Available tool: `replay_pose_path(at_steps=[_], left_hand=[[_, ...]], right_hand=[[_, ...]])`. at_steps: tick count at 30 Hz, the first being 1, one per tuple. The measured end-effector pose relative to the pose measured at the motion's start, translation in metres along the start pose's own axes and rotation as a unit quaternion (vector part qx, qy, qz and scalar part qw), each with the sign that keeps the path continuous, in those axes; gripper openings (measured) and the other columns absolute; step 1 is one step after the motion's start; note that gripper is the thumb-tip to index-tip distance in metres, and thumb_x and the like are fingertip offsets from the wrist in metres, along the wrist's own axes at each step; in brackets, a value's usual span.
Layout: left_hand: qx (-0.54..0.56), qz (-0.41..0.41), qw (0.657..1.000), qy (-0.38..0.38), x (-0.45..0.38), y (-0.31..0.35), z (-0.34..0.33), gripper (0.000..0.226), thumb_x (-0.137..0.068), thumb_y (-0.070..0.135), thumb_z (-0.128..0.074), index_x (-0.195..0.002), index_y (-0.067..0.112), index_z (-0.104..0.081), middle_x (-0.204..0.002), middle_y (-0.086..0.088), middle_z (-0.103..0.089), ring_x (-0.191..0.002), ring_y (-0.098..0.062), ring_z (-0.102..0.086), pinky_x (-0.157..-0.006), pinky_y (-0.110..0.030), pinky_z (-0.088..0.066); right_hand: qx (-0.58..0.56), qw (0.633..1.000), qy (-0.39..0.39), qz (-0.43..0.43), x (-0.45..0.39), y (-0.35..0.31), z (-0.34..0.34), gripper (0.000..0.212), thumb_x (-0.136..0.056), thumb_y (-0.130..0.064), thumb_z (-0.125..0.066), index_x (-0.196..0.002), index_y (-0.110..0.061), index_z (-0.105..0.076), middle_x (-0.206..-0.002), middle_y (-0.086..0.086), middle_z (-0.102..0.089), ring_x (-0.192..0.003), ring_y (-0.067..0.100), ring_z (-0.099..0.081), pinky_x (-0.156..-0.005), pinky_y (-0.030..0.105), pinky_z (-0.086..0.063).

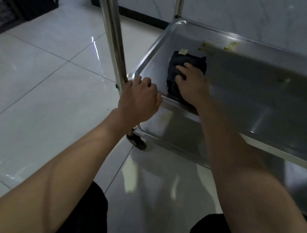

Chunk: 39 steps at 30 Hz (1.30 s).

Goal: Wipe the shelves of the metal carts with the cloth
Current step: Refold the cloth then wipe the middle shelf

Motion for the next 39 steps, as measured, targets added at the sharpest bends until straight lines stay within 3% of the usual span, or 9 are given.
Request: replay_pose_path(at_steps=[4, 8, 10, 14, 18, 27, 31, 34, 39], left_hand=[[0.065, -0.026, 0.997, -0.013, -0.024, 0.044, 0.003, 0.039, -0.102, 0.037, -0.035, -0.116, 0.019, -0.067, -0.123, -0.004, -0.062, -0.118, -0.028, -0.055, -0.097, -0.049, -0.045], [0.063, -0.086, 0.994, -0.032, -0.043, 0.104, 0.008, 0.038, -0.100, 0.041, -0.037, -0.118, 0.022, -0.065, -0.119, -0.003, -0.061, -0.110, -0.027, -0.056, -0.085, -0.045, -0.050], [0.070, -0.088, 0.991, -0.073, -0.042, 0.122, 0.002, 0.036, -0.100, 0.041, -0.040, -0.119, 0.022, -0.064, -0.122, -0.006, -0.057, -0.112, -0.030, -0.053, -0.088, -0.048, -0.048], [0.073, -0.076, 0.992, -0.072, -0.031, 0.133, -0.006, 0.035, -0.101, 0.037, -0.040, -0.122, 0.022, -0.064, -0.131, -0.006, -0.055, -0.121, -0.032, -0.052, -0.099, -0.053, -0.045], [0.100, -0.073, 0.991, -0.059, -0.025, 0.136, -0.004, 0.036, -0.099, 0.033, -0.043, -0.127, 0.026, -0.064, -0.134, -0.005, -0.055, -0.124, -0.032, -0.051, -0.101, -0.054, -0.043], [0.098, -0.079, 0.990, -0.058, -0.018, 0.123, -0.002, 0.036, -0.095, 0.035, -0.046, -0.124, 0.028, -0.064, -0.132, -0.003, -0.057, -0.120, -0.032, -0.053, -0.095, -0.052, -0.047], [0.095, -0.036, 0.994, -0.026, -0.033, 0.080, 0.008, 0.034, -0.092, 0.048, -0.054, -0.111, 0.024, -0.069, -0.116, -0.004, -0.063, -0.108, -0.032, -0.059, -0.088, -0.049, -0.047], [0.084, 0.004, 0.995, -0.054, -0.033, 0.046, 0.007, 0.030, -0.088, 0.057, -0.054, -0.089, 0.030, -0.067, -0.100, 0.002, -0.057, -0.101, -0.029, -0.058, -0.087, -0.050, -0.044], [0.067, -0.005, 0.996, -0.055, -0.029, 0.030, -0.002, 0.039, -0.092, 0.067, -0.043, -0.099, 0.034, -0.065, -0.123, 0.002, -0.056, -0.122, -0.025, -0.051, -0.105, -0.058, -0.035]], right_hand=[[-0.004, 0.998, 0.027, -0.049, 0.032, 0.039, 0.021, 0.044, -0.102, -0.037, -0.041, -0.145, -0.030, -0.048, -0.159, -0.004, -0.033, -0.145, 0.020, -0.029, -0.115, 0.045, -0.023], [0.007, 0.993, 0.050, -0.107, 0.067, 0.096, 0.054, 0.046, -0.100, -0.041, -0.042, -0.145, -0.034, -0.047, -0.159, -0.010, -0.033, -0.146, 0.018, -0.028, -0.115, 0.044, -0.023], [0.018, 0.990, 0.050, -0.134, 0.085, 0.129, 0.073, 0.046, -0.100, -0.043, -0.041, -0.146, -0.036, -0.045, -0.159, -0.010, -0.032, -0.146, 0.020, -0.028, -0.114, 0.047, -0.024], [0.018, 0.979, 0.070, -0.188, 0.128, 0.179, 0.102, 0.046, -0.099, -0.043, -0.042, -0.144, -0.037, -0.047, -0.159, -0.011, -0.033, -0.146, 0.023, -0.027, -0.112, 0.050, -0.024], [0.027, 0.972, 0.082, -0.220, 0.162, 0.200, 0.119, 0.045, -0.099, -0.043, -0.041, -0.144, -0.040, -0.047, -0.158, -0.012, -0.034, -0.146, 0.021, -0.027, -0.112, 0.049, -0.023], [0.034, 0.972, 0.074, -0.222, 0.162, 0.184, 0.116, 0.043, -0.102, -0.034, -0.041, -0.145, -0.035, -0.048, -0.159, -0.009, -0.033, -0.146, 0.020, -0.026, -0.113, 0.048, -0.022], [0.039, 0.978, 0.060, -0.196, 0.138, 0.165, 0.104, 0.043, -0.103, -0.035, -0.040, -0.145, -0.035, -0.048, -0.159, -0.009, -0.033, -0.146, 0.021, -0.025, -0.114, 0.048, -0.022], [0.035, 0.987, 0.035, -0.152, 0.109, 0.137, 0.087, 0.043, -0.104, -0.037, -0.038, -0.146, -0.035, -0.045, -0.161, -0.008, -0.030, -0.147, 0.022, -0.024, -0.116, 0.050, -0.022], [0.004, 0.995, -0.025, -0.094, 0.048, 0.076, 0.050, 0.048, -0.103, -0.035, -0.029, -0.150, -0.038, -0.039, -0.164, -0.012, -0.021, -0.150, 0.016, -0.017, -0.118, 0.051, -0.014]])
Point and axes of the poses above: each hand's wrist, its own x-axis away from the middle knuckle, its own z-axis out of the back of the hand, y = z × x, the point moved 5 cm from there along -x, towards the middle knuckle
